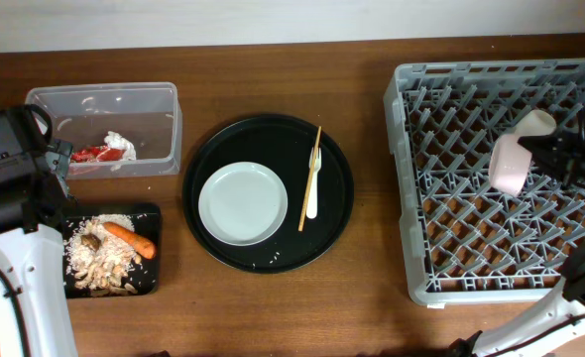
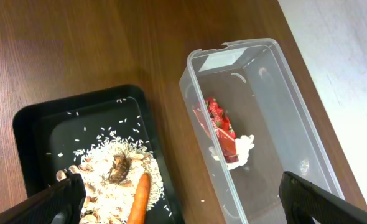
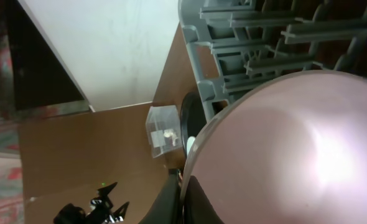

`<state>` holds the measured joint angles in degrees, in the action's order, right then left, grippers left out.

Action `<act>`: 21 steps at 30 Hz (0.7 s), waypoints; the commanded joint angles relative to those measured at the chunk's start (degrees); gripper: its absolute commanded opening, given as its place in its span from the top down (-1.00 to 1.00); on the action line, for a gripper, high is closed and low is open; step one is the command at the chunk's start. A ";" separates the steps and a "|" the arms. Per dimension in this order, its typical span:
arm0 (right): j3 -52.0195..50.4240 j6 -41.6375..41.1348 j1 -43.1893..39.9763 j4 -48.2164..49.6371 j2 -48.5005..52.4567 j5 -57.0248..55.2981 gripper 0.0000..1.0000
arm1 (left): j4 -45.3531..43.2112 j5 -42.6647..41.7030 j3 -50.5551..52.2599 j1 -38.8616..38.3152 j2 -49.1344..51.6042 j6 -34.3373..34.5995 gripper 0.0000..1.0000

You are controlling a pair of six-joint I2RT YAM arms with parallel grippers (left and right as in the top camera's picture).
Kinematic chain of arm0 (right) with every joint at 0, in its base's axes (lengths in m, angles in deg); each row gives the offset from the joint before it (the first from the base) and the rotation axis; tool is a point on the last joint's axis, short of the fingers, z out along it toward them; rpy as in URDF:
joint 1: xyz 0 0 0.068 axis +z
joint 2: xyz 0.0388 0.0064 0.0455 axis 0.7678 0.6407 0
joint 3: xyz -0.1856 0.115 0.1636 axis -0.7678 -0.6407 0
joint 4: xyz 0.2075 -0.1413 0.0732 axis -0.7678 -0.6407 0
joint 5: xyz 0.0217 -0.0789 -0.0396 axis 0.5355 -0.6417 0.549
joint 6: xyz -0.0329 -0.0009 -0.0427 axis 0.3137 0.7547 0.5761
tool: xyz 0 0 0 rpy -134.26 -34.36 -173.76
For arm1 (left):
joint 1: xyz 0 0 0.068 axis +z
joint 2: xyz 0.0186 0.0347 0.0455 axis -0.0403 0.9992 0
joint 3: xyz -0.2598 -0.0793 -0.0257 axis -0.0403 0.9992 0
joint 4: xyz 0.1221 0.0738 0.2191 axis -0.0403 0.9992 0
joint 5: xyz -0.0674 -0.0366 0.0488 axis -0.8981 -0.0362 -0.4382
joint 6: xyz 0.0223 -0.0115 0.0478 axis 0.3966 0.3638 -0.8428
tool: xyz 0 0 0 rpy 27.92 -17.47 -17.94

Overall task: Sort waste into correct bins and load items into the dishwasher rack
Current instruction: 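Carry the pink bowl to the rack and set it down, then move the right gripper back over the tray to the wooden chopstick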

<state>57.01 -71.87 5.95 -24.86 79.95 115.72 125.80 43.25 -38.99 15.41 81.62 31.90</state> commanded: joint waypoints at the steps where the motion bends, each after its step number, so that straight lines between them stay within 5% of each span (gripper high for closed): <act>1: -0.20 -1.44 -0.90 0.35 -0.76 -1.62 0.92 | -0.04 0.37 0.07 0.20 0.02 0.59 -0.98; 8: 0.59 -10.54 -5.07 4.37 -0.79 -14.80 0.85 | -0.04 0.37 0.07 0.20 0.02 0.59 -0.98; 13: 7.30 -20.13 -5.05 2.99 -2.16 -28.11 0.47 | -0.04 0.37 0.07 0.20 0.02 0.59 -0.98; 16: 13.38 -26.45 -4.96 1.64 -5.20 -39.54 0.07 | -0.04 0.37 0.07 0.20 0.02 0.59 -0.98; 17: 16.44 -27.93 -4.92 0.20 -6.47 -43.43 -0.56 | -0.04 0.37 0.07 0.20 0.02 0.59 -0.98; 18: 18.53 -28.06 -4.90 -0.87 -7.41 -44.81 -0.97 | -0.04 0.37 0.07 0.20 0.02 0.57 -0.98; 21: 24.83 -28.09 -4.87 -4.94 -10.14 -45.16 -0.97 | -0.04 0.37 0.07 0.20 0.02 0.57 -0.98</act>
<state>76.22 -97.75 0.86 -27.71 75.36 76.05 125.82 43.25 -38.99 15.41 81.62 31.92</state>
